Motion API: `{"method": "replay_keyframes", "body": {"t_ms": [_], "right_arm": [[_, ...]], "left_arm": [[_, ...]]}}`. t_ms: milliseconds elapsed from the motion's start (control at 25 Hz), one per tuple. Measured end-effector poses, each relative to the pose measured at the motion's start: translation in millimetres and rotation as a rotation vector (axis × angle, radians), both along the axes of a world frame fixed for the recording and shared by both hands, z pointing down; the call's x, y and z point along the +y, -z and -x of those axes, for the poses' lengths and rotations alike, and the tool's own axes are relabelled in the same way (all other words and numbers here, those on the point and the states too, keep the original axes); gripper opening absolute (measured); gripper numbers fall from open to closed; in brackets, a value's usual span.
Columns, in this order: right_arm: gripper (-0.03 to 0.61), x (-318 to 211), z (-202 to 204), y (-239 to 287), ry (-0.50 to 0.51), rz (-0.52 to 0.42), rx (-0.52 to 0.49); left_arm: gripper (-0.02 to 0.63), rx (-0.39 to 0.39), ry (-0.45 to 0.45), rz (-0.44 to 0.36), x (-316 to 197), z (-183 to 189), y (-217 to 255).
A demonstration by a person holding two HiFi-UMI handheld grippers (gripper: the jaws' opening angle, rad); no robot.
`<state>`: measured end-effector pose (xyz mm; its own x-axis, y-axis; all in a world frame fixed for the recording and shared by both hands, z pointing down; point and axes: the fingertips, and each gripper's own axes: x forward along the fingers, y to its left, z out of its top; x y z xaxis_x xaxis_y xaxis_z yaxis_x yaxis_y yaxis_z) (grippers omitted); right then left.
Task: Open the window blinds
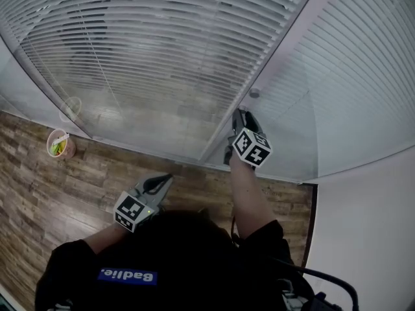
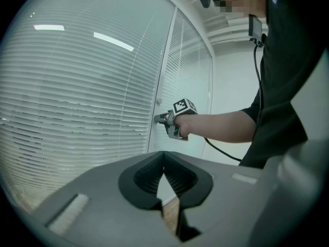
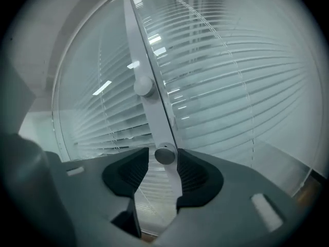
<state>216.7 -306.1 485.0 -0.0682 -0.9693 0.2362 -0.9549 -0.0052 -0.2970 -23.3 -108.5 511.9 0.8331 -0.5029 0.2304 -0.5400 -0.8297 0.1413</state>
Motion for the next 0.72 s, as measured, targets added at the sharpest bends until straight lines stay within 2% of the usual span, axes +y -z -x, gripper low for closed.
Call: {"method": "replay_keyframes", "body": {"t_ms": [80,160,320,480,720], "right_arm": [[0.17,-2.4,-0.2,1.2,-0.009,0.013,-0.011],[0.129,-2.5,-1.5,1.0,-0.023,0.022,0.002],[0.127,-1.8,-1.4,1.3,-0.033,0.032,0.045],[0.126,-2.0,0.0,1.4,-0.02,0.046,0.152],[0.126,-2.6,2.8,0.5,0.001,0.074,0.367]], "left_arm": [[0.0,0.001,0.0,-0.001,0.7,-0.1,2.9],[0.0,0.001,0.0,-0.003,1.2,0.2,3.8],[0.0,0.005,0.008,0.001,1.1,3.8,3.1],[0.0,0.004,0.008,0.001,0.7,4.5,2.8],[0.0,0.006,-0.002,-0.002,1.3,2.0,3.3]]}}
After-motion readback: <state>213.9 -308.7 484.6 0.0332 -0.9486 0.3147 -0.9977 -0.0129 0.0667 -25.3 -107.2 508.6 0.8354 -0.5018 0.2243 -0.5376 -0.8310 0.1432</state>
